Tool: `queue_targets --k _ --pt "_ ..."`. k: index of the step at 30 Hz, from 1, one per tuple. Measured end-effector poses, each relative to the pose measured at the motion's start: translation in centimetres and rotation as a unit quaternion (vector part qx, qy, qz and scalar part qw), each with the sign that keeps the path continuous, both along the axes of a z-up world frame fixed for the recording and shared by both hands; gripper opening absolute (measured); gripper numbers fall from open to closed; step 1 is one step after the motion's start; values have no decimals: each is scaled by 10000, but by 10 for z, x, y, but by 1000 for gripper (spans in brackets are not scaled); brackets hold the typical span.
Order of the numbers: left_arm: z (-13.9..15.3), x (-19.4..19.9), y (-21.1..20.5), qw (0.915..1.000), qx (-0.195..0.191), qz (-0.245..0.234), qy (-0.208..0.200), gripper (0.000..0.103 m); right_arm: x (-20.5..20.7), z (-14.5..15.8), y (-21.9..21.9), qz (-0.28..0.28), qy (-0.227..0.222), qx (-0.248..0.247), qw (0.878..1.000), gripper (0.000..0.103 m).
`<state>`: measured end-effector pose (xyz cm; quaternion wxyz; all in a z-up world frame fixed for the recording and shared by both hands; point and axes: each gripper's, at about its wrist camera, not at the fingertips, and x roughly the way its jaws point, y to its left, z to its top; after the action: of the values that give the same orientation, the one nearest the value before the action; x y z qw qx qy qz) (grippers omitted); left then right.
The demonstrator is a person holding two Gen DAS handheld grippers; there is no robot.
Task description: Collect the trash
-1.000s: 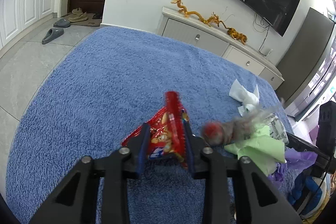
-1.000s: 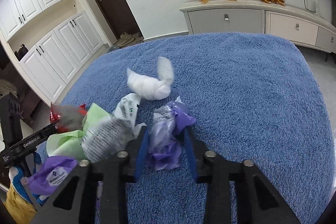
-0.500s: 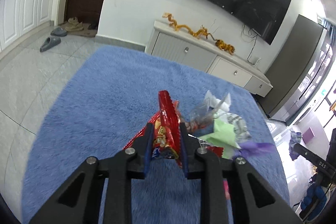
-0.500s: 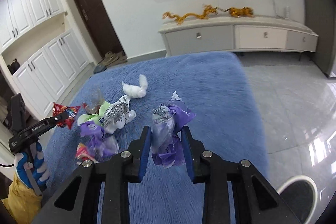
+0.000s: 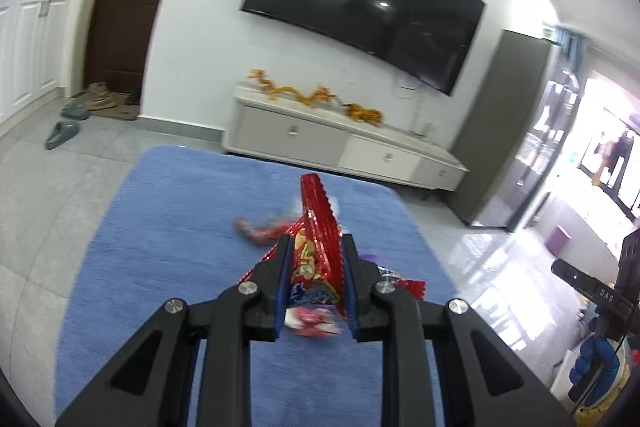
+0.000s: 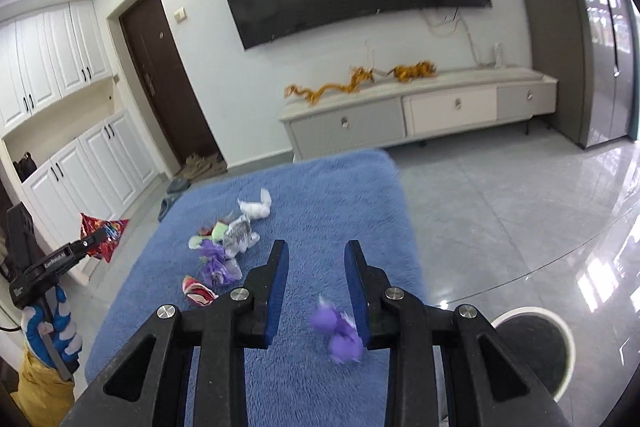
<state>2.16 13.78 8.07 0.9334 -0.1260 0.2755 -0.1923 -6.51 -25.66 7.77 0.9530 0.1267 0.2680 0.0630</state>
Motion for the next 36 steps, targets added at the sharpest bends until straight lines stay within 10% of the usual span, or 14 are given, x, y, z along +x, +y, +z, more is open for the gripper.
queue_targets --k 18,36 --pt "39 -44 -189 9844 135 -1754 0 21 -108 0 -118 -1255 -557 440 9896 27" --pt "-38 -30 -413 9402 1243 -3038 908 21 -109 -129 -237 -2158 356 1510 9640 27"
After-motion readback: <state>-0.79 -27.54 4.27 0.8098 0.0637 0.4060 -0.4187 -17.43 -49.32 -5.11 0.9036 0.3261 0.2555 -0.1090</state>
